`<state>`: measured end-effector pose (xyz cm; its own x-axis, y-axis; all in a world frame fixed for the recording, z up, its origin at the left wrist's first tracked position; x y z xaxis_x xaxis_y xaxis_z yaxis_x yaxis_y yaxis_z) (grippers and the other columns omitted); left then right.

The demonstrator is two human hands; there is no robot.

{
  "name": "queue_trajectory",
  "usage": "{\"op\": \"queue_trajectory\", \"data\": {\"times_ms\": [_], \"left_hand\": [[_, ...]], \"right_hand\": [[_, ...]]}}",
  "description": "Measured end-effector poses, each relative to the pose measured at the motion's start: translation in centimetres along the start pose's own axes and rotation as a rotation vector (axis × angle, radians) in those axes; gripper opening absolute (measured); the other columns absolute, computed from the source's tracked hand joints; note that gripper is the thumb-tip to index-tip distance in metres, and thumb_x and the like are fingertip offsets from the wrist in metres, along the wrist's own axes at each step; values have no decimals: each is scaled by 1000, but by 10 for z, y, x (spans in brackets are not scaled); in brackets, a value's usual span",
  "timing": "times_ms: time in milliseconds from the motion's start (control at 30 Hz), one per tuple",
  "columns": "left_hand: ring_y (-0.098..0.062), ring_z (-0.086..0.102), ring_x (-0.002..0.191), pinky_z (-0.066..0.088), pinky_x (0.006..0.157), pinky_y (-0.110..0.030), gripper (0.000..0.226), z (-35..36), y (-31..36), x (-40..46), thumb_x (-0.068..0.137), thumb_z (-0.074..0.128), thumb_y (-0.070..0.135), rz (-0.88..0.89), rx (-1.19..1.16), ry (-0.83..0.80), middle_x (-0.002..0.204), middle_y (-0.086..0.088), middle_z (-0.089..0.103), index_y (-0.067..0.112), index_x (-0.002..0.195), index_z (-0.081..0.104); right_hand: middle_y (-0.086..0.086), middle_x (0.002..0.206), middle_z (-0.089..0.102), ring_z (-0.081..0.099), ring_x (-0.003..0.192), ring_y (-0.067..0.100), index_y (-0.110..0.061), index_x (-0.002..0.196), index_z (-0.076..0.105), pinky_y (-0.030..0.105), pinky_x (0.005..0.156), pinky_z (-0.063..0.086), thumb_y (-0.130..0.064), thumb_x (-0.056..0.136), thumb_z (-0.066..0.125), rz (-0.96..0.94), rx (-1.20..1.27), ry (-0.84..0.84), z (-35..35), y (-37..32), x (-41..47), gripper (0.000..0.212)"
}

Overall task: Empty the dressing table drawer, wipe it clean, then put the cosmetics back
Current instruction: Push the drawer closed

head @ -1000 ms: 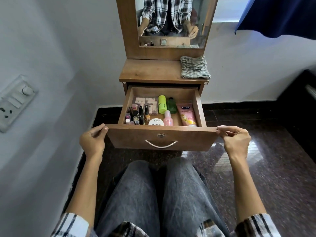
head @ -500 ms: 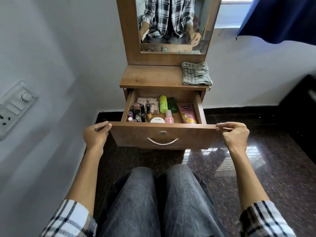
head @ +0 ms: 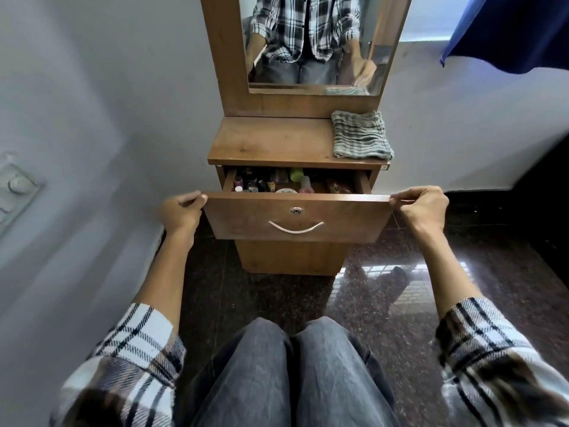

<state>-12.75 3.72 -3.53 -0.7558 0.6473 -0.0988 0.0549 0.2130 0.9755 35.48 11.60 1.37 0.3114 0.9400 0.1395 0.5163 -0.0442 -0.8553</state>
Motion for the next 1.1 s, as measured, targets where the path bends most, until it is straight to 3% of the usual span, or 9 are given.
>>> {"op": "queue_trajectory", "data": {"times_ms": [67,233,433,500,567,667,1100], "left_hand": [[-21,62,103,52,83,-27,24,8,2,12,82,70,13,-2,12,-5,115,-6,65,12,106,70],[-17,65,93,54,82,-27,27,26,13,32,81,71,12,36,25,-5,109,-6,68,10,108,69],[-14,62,93,49,83,-22,37,43,20,43,78,71,2,106,7,-41,111,-13,66,-1,114,63],[-16,62,96,50,86,-23,38,46,19,46,77,72,1,102,-10,-33,112,-14,65,-2,114,62],[-17,64,98,51,87,-23,38,50,18,51,77,73,2,109,-19,-31,111,-13,66,-1,114,63],[-14,65,93,53,74,-12,36,54,15,58,77,73,3,140,-49,-23,107,-10,67,0,112,64],[-16,65,83,52,65,-9,29,63,14,77,76,74,3,233,-37,-28,94,-8,66,-4,103,66]], "right_hand": [[12,80,71,64,67,12,-2,88,75,-4,53,43,1,75,73,-6,-8,-2,6,-2,13,13],[4,73,67,59,58,-2,-8,85,75,-2,50,44,-5,74,76,-12,14,32,19,0,37,11],[6,78,68,58,51,-14,-8,84,72,9,66,52,-10,74,79,-21,180,115,29,14,54,13],[6,78,67,60,54,-12,-13,78,65,17,72,55,-6,74,79,-8,278,122,34,20,56,16],[3,80,65,64,60,-7,-21,76,46,24,76,56,4,74,76,-2,409,114,39,25,60,38],[7,83,65,68,66,0,-23,76,29,27,75,58,12,73,72,3,521,100,44,30,67,55],[8,78,64,68,58,1,-22,75,29,20,60,57,16,71,70,-11,498,92,53,33,87,56]]}}
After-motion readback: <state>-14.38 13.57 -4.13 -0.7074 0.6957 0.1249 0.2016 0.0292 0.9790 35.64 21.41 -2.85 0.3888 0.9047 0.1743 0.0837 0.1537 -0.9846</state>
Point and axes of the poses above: each hand's wrist, its own x-axis towards the middle knuckle, its own z-axis out of the palm, y = z × x, the point moved 9 cm from there along x, towards the middle knuckle
